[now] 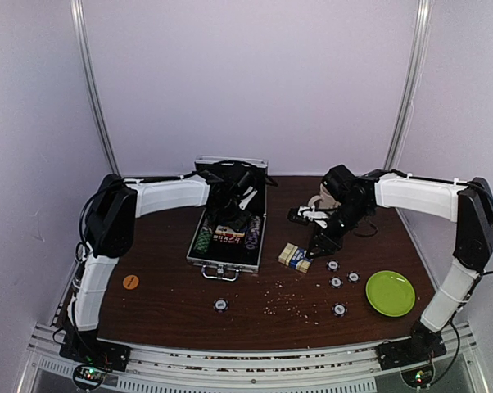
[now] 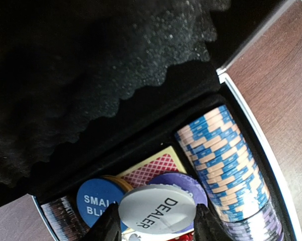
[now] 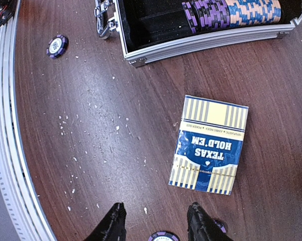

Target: Pack up texas hold em set

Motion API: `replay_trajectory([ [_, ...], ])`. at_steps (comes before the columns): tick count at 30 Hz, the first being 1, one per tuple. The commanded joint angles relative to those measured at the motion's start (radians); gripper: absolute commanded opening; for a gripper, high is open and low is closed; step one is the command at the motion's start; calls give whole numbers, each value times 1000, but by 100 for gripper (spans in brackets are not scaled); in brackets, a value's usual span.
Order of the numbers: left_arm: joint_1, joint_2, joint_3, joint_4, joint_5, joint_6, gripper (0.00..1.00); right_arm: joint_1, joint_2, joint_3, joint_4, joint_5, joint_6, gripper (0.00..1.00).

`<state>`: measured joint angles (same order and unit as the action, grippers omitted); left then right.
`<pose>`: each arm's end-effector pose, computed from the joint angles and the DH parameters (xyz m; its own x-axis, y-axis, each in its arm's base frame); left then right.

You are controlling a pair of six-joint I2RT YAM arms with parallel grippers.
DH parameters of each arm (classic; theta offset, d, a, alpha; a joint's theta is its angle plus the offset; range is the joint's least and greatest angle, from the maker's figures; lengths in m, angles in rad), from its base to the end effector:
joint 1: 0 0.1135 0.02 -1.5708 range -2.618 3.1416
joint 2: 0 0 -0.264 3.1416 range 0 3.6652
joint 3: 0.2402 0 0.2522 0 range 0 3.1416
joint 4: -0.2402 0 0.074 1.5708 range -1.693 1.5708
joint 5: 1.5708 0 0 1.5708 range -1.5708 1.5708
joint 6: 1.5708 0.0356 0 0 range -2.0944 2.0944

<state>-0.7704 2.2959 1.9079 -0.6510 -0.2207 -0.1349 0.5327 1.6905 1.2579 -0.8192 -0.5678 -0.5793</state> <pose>0.3640 -0.3424 0.1802 -0.6936 0.4902 -0.5279 0.5112 0.8512 0.1188 0.2760 0.1849 0.2286 -0.3706 -0.7543 -0.5420 -0.9277 0.2721 0.2556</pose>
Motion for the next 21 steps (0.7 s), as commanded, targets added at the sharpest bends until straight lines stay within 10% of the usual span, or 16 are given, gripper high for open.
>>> replay_trajectory([
  [1, 9, 10, 16, 19, 27, 2, 33, 6, 13, 24, -6, 14, -5, 42],
  [21, 8, -169, -133, 80, 47, -26, 59, 8, 24, 35, -17, -8, 3, 43],
])
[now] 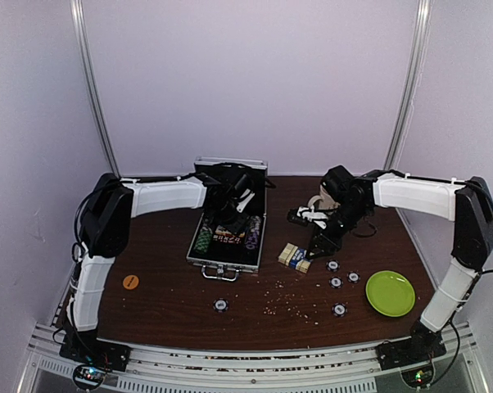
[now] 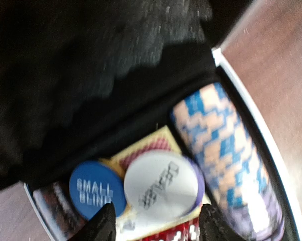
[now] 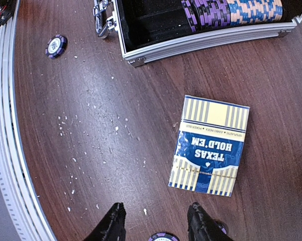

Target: Pack up texas hold em set

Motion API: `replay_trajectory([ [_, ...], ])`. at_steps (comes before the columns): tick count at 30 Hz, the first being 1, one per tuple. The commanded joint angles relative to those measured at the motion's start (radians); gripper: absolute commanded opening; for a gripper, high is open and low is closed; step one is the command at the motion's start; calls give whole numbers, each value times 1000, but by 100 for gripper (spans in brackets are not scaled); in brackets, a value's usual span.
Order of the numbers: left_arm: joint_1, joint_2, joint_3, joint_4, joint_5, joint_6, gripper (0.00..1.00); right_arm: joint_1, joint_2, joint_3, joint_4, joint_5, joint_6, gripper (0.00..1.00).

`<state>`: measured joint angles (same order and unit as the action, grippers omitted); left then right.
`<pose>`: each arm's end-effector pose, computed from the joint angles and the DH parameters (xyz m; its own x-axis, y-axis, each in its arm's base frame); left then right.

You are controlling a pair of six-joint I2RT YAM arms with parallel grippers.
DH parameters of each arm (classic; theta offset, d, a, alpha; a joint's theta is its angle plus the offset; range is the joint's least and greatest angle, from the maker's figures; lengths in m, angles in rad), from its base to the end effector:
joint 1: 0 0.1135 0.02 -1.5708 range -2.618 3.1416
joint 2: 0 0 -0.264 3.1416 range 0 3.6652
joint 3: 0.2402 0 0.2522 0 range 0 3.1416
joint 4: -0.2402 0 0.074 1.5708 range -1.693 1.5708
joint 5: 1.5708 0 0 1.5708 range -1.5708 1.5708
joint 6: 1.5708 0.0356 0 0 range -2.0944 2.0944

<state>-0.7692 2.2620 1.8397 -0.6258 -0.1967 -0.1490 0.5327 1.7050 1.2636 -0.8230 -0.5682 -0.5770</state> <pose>0.3574 -0.3363 0.1769 -0.7065 0.4813 -0.5188 0.5129 0.8534 0.0933 0.2778 0.1860 0.2256 -0.3786 -0.7569 -0.5327 -0.9240 0.2753 0.2654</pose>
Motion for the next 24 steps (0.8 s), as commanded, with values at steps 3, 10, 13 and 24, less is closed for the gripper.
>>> replay_trajectory([
  [3, 3, -229, -155, 64, 29, -26, 60, 9, 11, 28, -14, -3, -2, 43],
  [10, -12, -527, -475, 89, -7, -84, 59, 9, 13, 26, -16, -2, -10, 43],
  [13, -12, -627, -590, 33, -56, -134, 60, 10, 18, 29, -22, -4, -14, 43],
  [24, 226, -826, -934, -181, -110, -447, 71, 16, 14, 31, -34, -22, -23, 43],
])
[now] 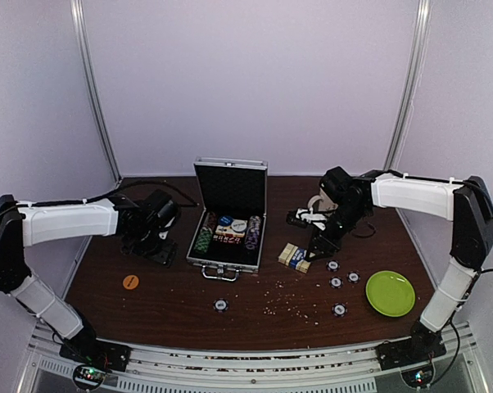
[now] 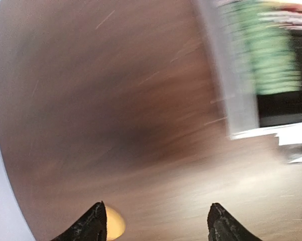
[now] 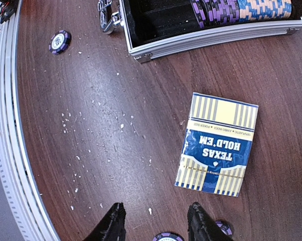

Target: Pack up texas hold em set

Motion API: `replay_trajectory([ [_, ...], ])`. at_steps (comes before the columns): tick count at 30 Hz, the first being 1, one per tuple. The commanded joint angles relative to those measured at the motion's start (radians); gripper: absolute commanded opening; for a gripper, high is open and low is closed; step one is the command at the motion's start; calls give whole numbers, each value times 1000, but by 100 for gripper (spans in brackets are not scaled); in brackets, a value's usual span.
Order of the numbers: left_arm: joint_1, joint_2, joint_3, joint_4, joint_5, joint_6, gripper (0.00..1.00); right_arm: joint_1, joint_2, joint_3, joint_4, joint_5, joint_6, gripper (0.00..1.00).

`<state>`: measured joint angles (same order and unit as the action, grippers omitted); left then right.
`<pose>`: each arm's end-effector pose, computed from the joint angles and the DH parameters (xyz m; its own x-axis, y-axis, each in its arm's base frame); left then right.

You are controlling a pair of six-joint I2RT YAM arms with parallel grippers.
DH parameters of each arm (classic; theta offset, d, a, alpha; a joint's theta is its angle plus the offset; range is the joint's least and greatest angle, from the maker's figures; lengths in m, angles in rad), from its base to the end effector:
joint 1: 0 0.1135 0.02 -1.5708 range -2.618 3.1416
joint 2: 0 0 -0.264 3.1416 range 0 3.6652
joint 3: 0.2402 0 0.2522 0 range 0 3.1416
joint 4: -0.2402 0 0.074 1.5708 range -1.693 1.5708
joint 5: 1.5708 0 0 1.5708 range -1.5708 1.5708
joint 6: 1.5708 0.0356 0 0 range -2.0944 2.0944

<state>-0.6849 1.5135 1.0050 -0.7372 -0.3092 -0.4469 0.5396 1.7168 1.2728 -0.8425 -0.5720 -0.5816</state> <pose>0.2257 -0.1703 0.2080 -0.8897 0.1952 -0.4127 0.1584 0.9798 0.1220 0.2771 0.1884 0.2239 -0.3792 -0.7655 -0.5198 -0.9222 0.2667 0.2801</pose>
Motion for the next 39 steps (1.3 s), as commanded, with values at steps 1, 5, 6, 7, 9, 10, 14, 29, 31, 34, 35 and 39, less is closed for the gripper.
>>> replay_trajectory([
  [1, 177, -97, -126, -64, 18, -158, 71, 10, 1, 22, -16, -18, -19, 43],
  [5, 284, -146, -196, -56, 75, -159, 71, 10, 0, 22, -21, -12, -24, 43],
  [6, 304, -147, -206, -55, 92, -156, 71, 9, -1, 22, -20, -10, -25, 43],
  [7, 327, -142, -217, -52, 114, -149, 72, 10, 0, 22, -21, -9, -25, 43],
  [9, 368, -119, -234, -46, 158, -136, 72, 10, -2, 22, -20, -6, -28, 43],
  [10, 380, -107, -240, -39, 176, -130, 72, 10, -4, 22, -19, -5, -27, 43],
  [14, 386, -46, -232, -13, 231, -110, 71, 10, -9, 20, -19, -3, -28, 43],
  [29, 389, 29, -217, 7, 266, -87, 60, 10, -2, 23, -23, -1, -30, 43],
  [31, 389, 33, -220, 11, 280, -81, 56, 10, -2, 22, -22, -2, -30, 43],
  [34, 388, 29, -229, 23, 301, -75, 48, 10, -2, 22, -22, -2, -31, 43],
  [35, 389, 28, -229, 27, 307, -70, 46, 10, -2, 22, -24, -2, -31, 43],
  [39, 383, 15, -219, 29, 328, -55, 38, 10, 0, 24, -24, -2, -29, 43],
])
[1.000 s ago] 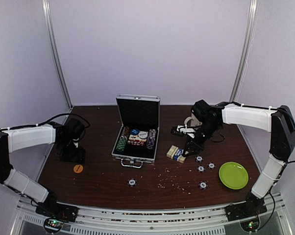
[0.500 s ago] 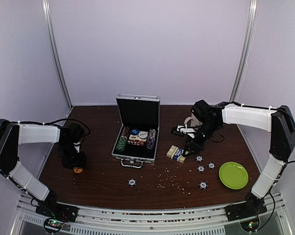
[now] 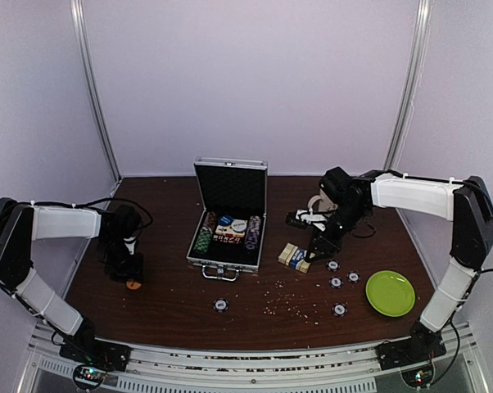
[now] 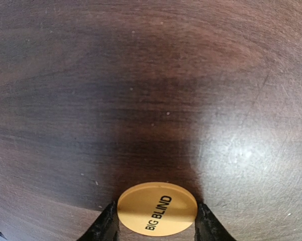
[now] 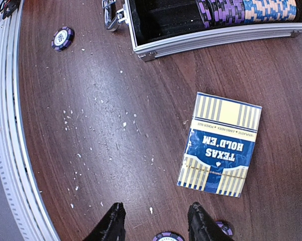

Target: Pack up texas hold em set

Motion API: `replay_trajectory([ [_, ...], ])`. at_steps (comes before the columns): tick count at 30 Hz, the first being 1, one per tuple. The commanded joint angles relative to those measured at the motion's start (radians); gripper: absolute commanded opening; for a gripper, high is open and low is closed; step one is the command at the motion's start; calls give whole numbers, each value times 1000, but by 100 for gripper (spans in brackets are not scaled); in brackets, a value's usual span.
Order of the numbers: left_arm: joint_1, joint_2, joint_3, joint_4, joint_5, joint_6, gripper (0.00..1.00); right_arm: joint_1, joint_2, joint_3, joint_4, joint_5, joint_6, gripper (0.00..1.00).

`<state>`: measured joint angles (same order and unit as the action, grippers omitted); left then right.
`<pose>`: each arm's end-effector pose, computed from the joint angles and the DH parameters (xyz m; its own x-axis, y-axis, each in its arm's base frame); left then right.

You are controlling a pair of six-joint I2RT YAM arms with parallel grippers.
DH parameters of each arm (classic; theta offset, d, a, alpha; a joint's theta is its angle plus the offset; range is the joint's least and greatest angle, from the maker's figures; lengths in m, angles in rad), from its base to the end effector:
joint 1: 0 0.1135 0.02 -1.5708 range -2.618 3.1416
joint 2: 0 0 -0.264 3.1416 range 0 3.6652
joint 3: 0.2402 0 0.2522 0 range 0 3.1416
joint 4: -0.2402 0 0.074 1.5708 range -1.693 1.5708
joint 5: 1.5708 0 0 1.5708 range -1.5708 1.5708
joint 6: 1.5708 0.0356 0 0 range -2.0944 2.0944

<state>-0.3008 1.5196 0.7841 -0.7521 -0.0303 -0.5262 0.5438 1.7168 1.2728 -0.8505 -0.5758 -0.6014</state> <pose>0.2271 -0.0693 0.1481 -0.9706 -0.2245 -0.0870 -0.2240 0.9745 -0.0156 0.2756 0.1893 0.2237 -0.3614 -0.7731 -0.5213 -0.9284 0.2468 0.2776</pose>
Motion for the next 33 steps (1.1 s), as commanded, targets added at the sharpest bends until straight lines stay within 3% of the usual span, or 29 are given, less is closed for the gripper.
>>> replay_trajectory([
  [1, -7, -4, 7, 40, 47, 27, 37, 5, 1, 23, -16, 2, -9, 43],
  [9, -128, -157, 117, -9, 28, -12, 36, 6, 9, 26, -18, 5, -8, 43],
  [13, -202, -136, 233, -1, 24, -7, 37, 7, 11, 28, -18, 2, -7, 44],
  [25, -331, 312, 688, 122, 100, 72, 37, 7, 6, 28, -17, 4, -3, 45],
  [33, -345, 544, 921, 136, 146, 99, 37, 7, 7, 26, -17, 8, -3, 45],
])
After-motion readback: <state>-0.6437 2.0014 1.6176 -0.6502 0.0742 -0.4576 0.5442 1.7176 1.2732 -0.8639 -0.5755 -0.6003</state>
